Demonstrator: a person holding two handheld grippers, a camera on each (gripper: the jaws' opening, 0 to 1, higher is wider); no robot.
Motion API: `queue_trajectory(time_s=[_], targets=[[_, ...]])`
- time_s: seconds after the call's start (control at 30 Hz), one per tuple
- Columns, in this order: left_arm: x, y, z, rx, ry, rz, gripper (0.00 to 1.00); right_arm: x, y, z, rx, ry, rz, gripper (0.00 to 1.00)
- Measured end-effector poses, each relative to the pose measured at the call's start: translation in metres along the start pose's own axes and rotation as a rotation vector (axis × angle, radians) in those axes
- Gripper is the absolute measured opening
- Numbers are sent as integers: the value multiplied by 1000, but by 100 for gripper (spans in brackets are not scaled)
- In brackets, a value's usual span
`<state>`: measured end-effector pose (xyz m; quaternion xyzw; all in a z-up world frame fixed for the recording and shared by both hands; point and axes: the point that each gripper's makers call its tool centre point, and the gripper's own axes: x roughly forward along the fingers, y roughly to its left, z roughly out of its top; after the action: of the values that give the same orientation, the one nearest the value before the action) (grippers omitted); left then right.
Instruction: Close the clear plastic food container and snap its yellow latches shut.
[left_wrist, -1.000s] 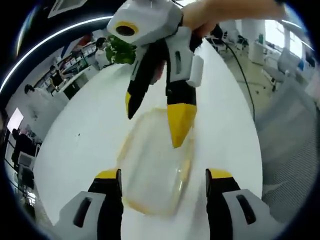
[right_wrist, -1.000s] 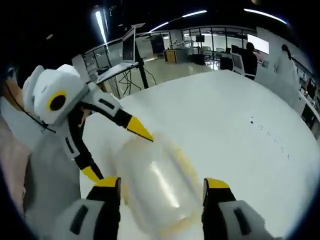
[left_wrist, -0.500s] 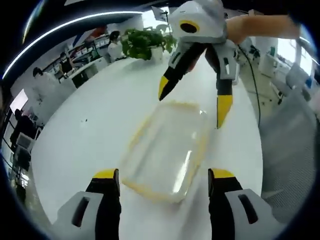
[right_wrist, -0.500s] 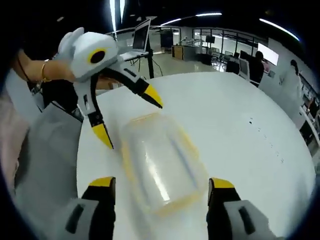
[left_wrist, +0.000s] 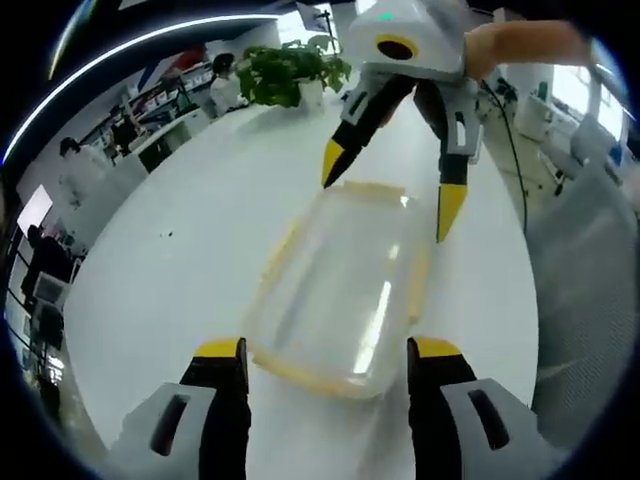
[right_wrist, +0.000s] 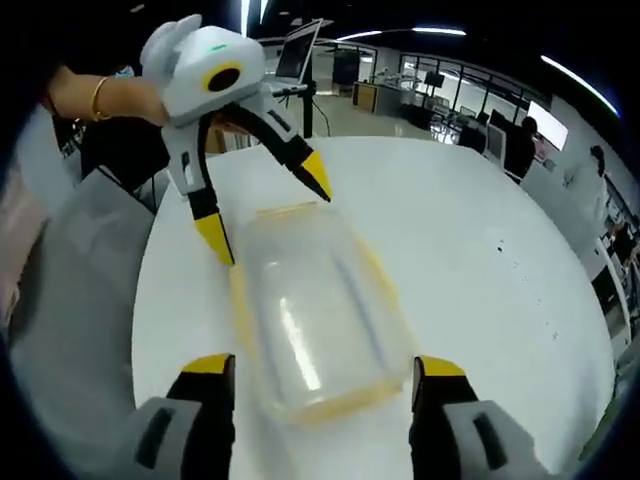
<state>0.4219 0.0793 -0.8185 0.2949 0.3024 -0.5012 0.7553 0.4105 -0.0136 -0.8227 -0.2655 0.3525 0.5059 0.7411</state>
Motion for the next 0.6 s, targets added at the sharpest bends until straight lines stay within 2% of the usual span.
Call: queue_trajectory(time_s=[0.07,0.17,0.23,0.27,0.33,0.6], targets=[[2,2,-1,28,8,10,61,0,-3,1,-1,3,-1,68],[3,4,-2,26,11,13,62,1,-6,1,-9,9,1,66],[5,4,-6,-27,28,8,62,3,-6,1,-23,14,-2,67],[5,7,-3,9,5,16,62,4,-8,0,-54,27,-14,67],[6,8,-3,1,6,17,61,6,-10,-1,-81,47,-22,67],[11,26,0,-2,0,22,61,10,-29,4,-73,56,-19,67]])
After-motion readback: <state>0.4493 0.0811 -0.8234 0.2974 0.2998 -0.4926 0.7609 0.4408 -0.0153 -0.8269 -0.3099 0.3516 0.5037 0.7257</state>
